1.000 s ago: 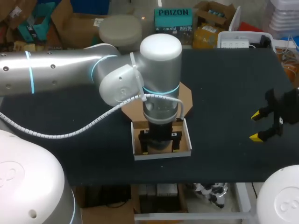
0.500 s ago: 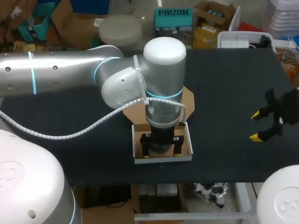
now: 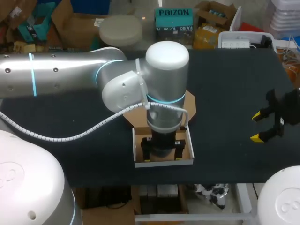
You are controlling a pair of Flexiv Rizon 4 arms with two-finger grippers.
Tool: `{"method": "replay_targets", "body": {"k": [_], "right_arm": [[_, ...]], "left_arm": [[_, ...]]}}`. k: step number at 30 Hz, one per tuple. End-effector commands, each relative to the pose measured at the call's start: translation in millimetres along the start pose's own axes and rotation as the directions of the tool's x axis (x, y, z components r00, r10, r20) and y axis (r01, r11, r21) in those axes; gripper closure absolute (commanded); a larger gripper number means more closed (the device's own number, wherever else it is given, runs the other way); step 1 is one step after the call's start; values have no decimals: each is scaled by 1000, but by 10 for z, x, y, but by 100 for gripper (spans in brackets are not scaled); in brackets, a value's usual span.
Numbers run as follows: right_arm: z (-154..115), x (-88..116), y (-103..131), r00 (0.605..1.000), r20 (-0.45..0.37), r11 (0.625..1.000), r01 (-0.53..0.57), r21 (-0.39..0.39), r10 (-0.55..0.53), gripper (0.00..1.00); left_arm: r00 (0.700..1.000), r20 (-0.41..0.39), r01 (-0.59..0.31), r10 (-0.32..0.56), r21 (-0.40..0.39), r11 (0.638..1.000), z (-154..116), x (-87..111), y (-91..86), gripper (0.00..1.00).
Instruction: Assemble the packaging by folding the flat box into shape, placing the metal phone stand inside, and closing the box properly
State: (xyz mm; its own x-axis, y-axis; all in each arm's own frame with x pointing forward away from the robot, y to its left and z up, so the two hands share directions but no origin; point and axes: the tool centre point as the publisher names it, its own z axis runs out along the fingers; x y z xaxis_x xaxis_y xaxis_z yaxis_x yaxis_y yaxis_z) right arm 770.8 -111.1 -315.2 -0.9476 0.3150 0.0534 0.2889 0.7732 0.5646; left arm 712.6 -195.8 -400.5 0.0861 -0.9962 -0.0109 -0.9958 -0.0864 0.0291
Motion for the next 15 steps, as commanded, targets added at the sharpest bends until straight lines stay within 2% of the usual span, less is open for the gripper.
{"method": "replay_targets", "body": {"k": [1, 6, 15], "right_arm": [[-12, -3, -2, 1000, -3, 1000, 1, -3, -1, 0], [-12, -3, -2, 1000, -3, 1000, 1, -3, -1, 0], [-12, -3, -2, 1000, -3, 1000, 1, -3, -1, 0]], "left_arm": [[1000, 9, 2, -2, 10, 1000, -26, 15, 25, 0], [1000, 10, 18, -18, 23, 1000, -73, 4, -8, 0], [999, -40, 0, 2, 64, 998, -388, -29, -95, 0]]}}
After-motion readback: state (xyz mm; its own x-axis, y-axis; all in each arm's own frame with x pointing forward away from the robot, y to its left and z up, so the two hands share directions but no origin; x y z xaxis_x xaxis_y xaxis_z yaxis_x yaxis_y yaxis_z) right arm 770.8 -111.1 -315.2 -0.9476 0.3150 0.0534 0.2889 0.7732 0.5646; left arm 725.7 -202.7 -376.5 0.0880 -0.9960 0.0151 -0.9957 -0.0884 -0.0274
